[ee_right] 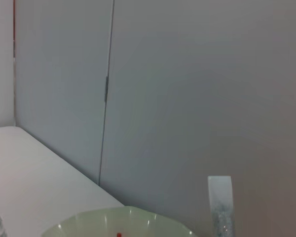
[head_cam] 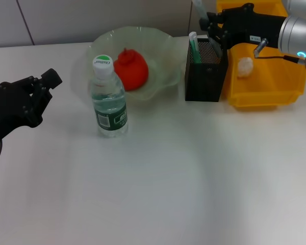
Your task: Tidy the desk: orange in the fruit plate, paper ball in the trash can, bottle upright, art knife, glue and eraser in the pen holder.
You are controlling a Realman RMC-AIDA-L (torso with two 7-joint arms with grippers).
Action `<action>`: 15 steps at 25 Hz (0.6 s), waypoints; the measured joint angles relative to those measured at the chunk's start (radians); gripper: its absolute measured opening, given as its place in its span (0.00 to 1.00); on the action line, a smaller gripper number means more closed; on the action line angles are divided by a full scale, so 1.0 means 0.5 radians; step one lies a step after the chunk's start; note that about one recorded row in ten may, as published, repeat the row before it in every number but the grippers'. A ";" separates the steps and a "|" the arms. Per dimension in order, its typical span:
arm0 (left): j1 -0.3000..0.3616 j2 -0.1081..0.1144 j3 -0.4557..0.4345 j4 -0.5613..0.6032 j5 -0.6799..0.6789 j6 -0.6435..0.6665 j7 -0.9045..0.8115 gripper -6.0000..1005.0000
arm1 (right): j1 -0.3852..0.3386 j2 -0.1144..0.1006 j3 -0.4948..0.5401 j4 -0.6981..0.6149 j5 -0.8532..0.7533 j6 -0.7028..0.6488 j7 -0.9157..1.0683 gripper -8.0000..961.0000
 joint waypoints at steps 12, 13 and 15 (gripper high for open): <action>0.001 0.000 0.000 -0.001 0.000 -0.007 0.000 0.01 | 0.008 0.001 0.001 0.058 0.001 0.045 -0.022 0.16; 0.001 0.000 0.000 -0.001 0.000 -0.007 0.000 0.01 | 0.008 0.001 0.001 0.058 0.001 0.045 -0.022 0.16; 0.001 0.000 -0.002 -0.001 0.000 -0.008 0.000 0.01 | 0.008 0.001 0.001 0.058 0.001 0.047 -0.022 0.16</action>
